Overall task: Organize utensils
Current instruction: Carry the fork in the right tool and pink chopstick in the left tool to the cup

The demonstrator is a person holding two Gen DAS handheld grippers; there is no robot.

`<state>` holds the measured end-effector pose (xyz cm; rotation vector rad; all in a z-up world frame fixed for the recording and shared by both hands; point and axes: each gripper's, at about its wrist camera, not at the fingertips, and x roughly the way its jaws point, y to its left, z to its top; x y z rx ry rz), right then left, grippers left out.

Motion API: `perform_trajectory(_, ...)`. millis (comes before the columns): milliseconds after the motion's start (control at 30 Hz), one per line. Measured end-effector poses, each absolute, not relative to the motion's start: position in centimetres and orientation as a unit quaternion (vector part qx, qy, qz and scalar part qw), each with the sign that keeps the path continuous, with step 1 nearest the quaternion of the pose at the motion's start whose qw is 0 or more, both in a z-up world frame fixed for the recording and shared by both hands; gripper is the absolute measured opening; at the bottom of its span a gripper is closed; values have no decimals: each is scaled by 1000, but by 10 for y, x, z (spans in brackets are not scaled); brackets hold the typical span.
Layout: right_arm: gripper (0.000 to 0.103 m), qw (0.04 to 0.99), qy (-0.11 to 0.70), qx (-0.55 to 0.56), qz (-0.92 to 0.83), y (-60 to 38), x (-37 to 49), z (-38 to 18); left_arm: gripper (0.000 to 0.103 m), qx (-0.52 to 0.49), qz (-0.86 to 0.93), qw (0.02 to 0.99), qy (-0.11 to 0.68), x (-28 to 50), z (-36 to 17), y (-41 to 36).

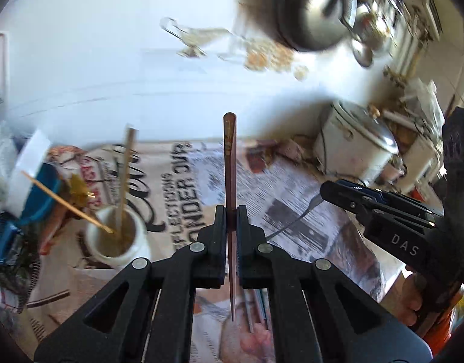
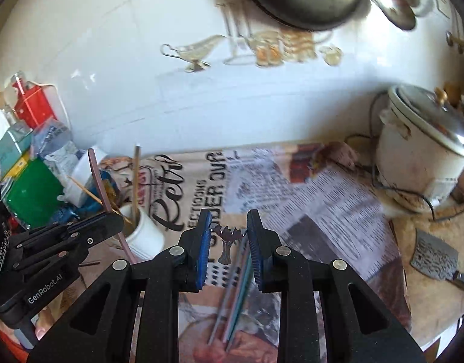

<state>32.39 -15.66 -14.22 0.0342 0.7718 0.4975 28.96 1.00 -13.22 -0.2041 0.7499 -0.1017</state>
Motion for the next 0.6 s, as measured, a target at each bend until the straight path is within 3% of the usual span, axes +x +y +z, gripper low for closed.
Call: perform_trajectory(600,22,872,311,-23,378,-44,324,-98,4,-131,94,950,267,272,-80,126)
